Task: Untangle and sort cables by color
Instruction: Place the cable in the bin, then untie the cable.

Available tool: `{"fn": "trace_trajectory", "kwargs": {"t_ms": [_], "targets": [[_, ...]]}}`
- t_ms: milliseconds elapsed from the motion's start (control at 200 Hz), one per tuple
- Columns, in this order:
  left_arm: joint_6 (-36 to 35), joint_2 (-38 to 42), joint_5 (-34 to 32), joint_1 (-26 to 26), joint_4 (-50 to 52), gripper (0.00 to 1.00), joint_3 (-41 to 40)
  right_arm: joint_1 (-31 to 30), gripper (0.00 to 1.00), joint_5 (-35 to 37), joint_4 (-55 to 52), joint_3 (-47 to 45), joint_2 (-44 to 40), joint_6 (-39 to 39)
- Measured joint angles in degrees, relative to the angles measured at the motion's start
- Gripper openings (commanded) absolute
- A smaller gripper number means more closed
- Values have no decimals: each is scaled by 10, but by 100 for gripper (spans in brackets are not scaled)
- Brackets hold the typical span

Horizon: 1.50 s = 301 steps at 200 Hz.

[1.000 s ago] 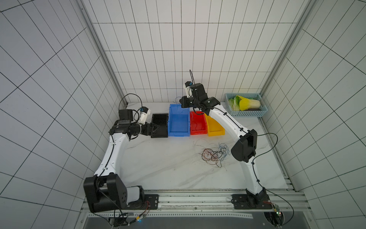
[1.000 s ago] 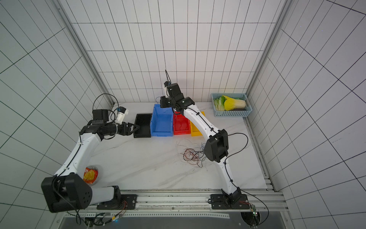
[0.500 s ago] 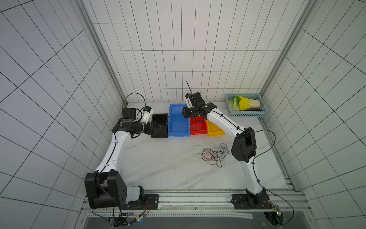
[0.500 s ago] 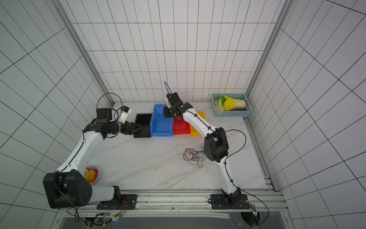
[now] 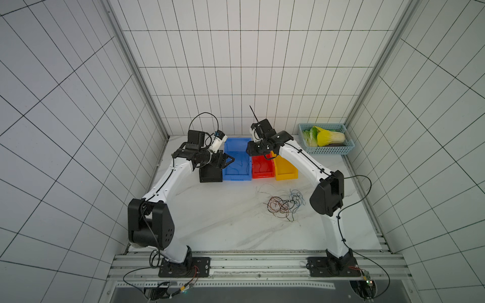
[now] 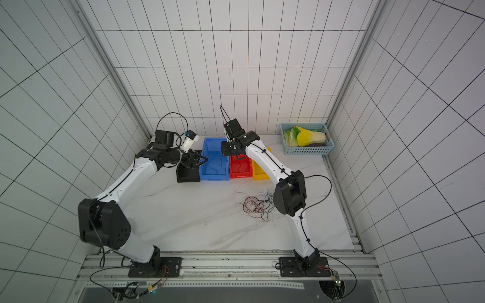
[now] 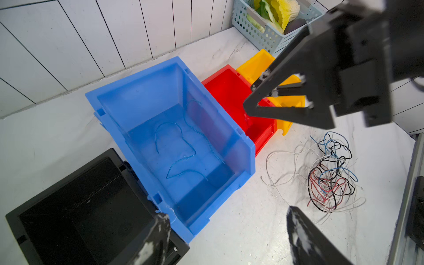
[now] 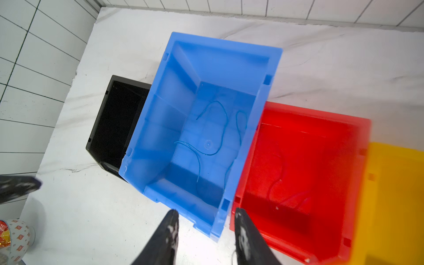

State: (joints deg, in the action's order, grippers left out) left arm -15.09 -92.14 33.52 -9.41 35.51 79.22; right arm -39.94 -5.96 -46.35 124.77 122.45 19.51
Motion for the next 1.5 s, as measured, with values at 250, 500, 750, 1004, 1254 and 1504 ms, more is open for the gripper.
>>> {"fn": "trace_trajectory", "kwargs": {"t_ms": [250,500,750,1004,1254,1504], "targets": [[-1,-78,-27,-26,-19,77,50,40,47,61,-13,-153,-198,-8],[-1,-79,16,-28,15,78,66,62,55,103,-55,-371,-387,-14],[-16,1,84,-75,50,78,31,78,67,110,-124,-532,-475,7],[-19,-22,94,-225,23,78,-35,210,47,-7,-83,-627,-410,6],[-3,-122,64,-301,2,77,-32,236,31,-54,-7,-636,-329,1],[2,-177,49,-329,-10,75,11,238,0,-49,39,-646,-301,-5]]}}
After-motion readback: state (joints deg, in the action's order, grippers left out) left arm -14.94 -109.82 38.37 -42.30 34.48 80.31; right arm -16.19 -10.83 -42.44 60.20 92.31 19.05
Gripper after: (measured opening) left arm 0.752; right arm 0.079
